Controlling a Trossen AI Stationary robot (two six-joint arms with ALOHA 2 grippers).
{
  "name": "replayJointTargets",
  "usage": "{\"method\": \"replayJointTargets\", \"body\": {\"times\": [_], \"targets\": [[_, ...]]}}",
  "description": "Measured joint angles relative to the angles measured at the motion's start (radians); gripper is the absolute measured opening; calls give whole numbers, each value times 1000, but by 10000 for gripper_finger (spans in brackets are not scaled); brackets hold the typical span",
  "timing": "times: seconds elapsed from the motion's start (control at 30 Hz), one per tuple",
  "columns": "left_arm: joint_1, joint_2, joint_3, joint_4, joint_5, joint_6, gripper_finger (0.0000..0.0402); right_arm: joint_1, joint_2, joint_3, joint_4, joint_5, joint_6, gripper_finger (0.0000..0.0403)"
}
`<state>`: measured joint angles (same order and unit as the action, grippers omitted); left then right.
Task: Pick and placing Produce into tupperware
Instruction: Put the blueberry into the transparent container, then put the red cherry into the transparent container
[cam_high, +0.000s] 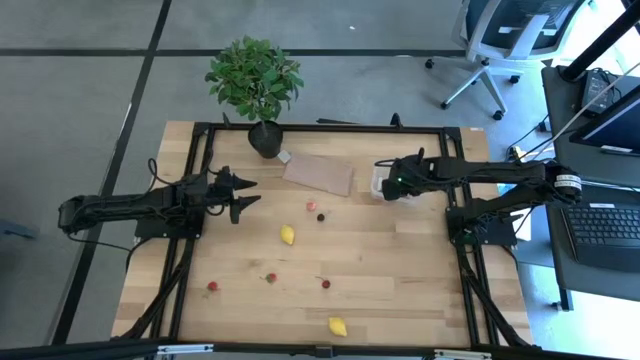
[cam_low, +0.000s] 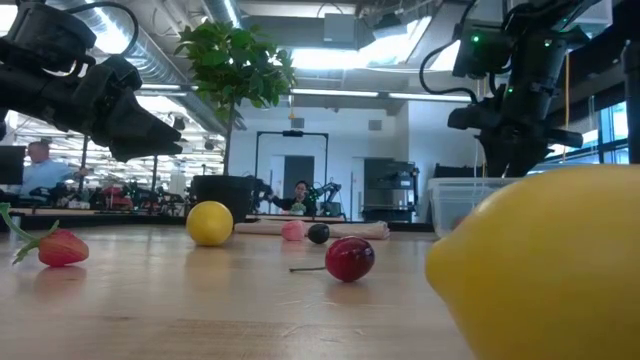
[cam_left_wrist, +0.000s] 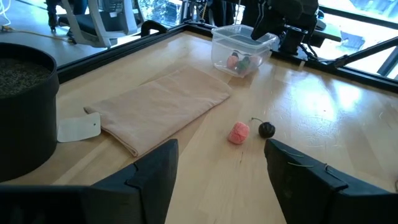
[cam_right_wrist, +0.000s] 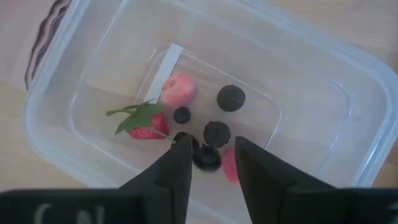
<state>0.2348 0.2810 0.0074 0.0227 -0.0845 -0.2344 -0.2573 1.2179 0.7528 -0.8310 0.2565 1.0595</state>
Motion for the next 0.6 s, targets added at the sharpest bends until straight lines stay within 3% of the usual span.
{"method": "replayJointTargets", "body": {"times": [0.37, 0.6], "targets": [[0, 0, 0, 0, 0, 0, 231, 0, -4, 9, -5, 1, -49, 188], [0, 0, 0, 0, 0, -1, 231, 1, -10, 210, 33, 19, -276, 203]]}}
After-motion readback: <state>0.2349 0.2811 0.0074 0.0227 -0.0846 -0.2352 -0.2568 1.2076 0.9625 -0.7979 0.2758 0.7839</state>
